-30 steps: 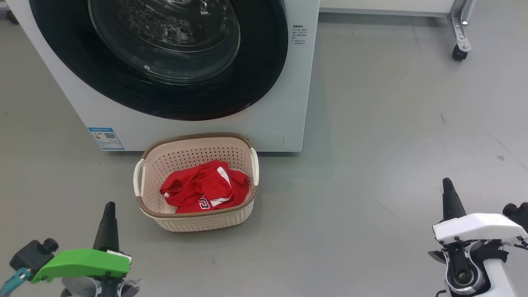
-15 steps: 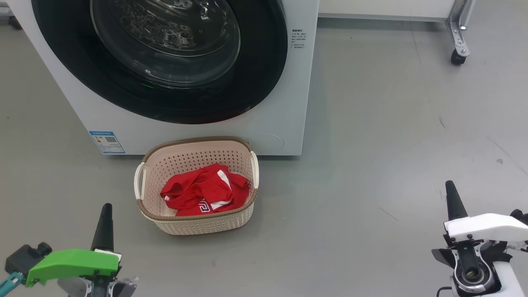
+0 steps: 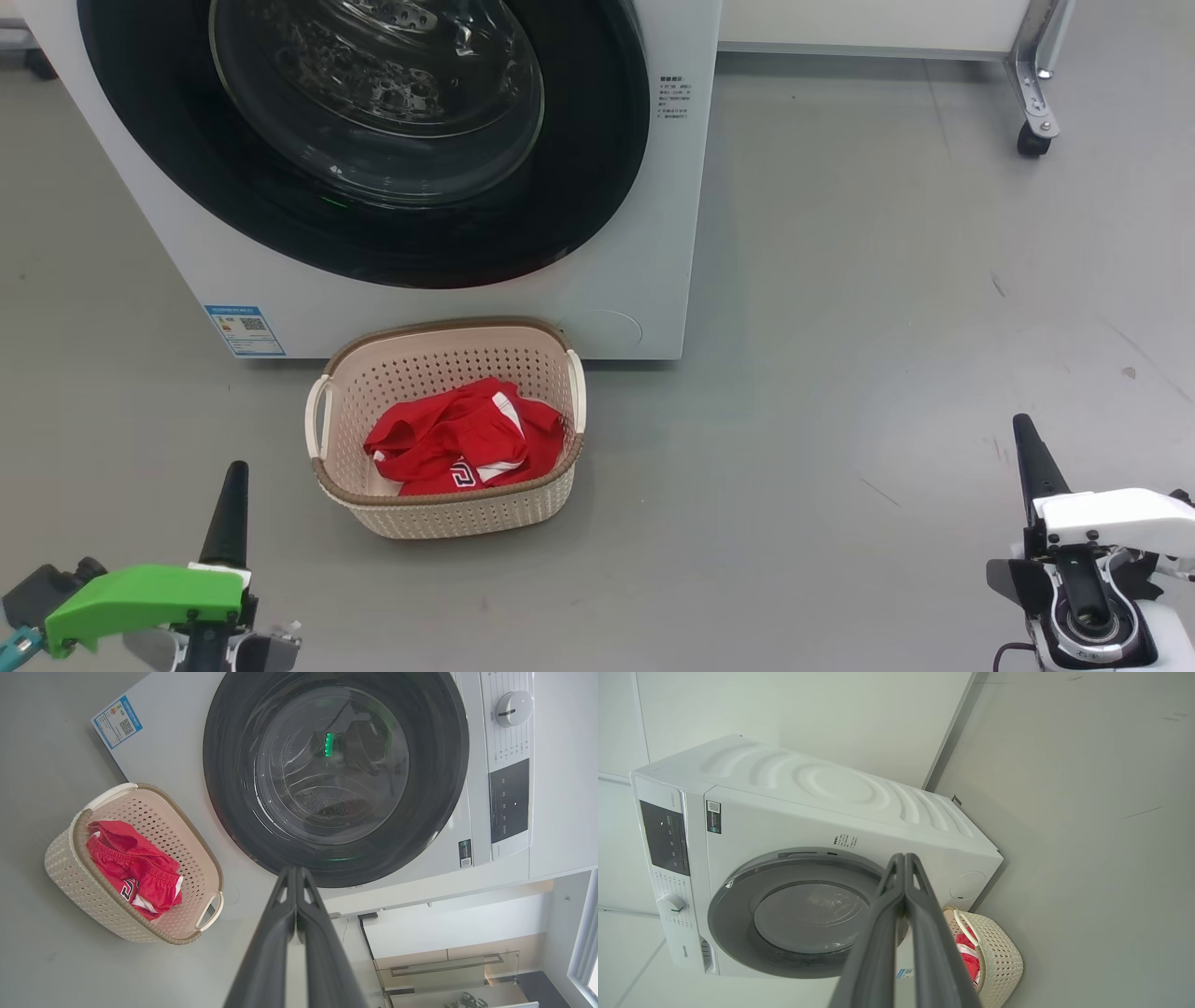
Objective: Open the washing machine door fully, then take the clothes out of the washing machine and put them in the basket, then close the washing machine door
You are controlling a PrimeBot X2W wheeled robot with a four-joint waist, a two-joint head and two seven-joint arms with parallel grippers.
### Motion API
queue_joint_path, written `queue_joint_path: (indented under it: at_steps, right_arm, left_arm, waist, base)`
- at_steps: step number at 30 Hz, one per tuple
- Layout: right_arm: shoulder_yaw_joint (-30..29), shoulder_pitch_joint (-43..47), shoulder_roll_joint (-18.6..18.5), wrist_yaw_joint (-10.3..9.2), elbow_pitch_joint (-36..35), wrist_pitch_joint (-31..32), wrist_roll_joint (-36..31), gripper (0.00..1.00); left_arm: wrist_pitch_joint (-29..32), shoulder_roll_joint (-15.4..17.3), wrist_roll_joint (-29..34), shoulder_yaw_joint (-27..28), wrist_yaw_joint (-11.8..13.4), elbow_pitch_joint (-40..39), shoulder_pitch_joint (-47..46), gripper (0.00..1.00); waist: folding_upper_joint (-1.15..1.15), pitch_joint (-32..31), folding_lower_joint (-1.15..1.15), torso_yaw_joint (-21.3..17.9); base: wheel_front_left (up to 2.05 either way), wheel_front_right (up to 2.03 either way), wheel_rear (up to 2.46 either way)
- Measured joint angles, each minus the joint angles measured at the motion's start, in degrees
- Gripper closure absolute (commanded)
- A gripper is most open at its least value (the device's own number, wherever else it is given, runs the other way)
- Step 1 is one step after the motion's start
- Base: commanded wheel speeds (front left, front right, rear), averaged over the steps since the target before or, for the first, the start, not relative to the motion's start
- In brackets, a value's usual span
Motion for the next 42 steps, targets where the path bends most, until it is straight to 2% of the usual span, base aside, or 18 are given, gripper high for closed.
queue_joint_path:
  at_steps: [20,42]
  right_arm:
    - [-2.5,0.31,0.27,0.18,-0.27,3.86,14.41,1.0]
    - [-2.58,0.33,0.29,0.48,-0.46,3.86,14.63,1.0]
  left_arm:
    - [3.67,0.09,-11.84,1.85,0.0,-0.37,0.0,1.0]
    - [3.67,0.1,-11.84,2.1,0.0,-0.4,0.0,1.0]
  waist:
    - [0.0,-1.07,0.0,-0.06]
    - [0.0,-1.06,0.0,-0.05]
  base:
    - [0.0,0.0,0.0]
    - [0.0,0.0,0.0]
